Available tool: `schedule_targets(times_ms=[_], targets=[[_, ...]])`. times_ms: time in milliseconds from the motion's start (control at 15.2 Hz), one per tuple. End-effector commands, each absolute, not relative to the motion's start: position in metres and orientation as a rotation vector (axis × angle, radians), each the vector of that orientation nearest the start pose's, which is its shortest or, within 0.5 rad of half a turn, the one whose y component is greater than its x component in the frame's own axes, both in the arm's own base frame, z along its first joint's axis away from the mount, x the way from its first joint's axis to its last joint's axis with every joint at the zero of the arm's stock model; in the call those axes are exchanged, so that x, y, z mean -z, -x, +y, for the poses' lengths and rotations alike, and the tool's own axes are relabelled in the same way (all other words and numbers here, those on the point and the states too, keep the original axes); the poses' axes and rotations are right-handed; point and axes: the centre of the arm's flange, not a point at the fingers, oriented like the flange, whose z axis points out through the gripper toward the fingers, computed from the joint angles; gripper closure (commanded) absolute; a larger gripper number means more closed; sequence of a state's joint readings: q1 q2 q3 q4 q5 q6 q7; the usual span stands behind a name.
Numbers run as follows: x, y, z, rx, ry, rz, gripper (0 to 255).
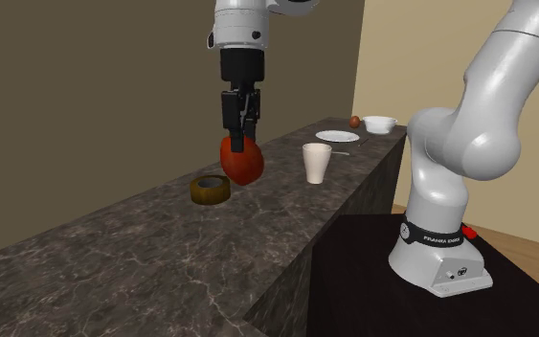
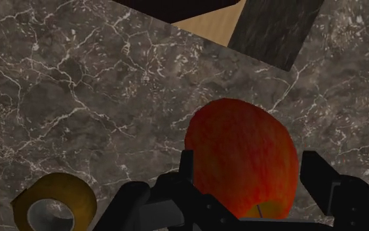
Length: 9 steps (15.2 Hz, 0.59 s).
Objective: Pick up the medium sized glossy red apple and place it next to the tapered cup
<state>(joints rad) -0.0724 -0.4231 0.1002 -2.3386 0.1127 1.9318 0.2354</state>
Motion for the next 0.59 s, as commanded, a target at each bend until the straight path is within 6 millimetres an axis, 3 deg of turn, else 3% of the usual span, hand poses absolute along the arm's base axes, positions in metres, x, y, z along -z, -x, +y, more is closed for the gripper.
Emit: schedule_targets(times_ms=[0, 528], targets=[[-0.496, -0.415, -0.004, 0.011, 3.050, 0.389, 255], [-0.497, -0.374, -0.101, 0.011, 3.050, 0.389, 255]])
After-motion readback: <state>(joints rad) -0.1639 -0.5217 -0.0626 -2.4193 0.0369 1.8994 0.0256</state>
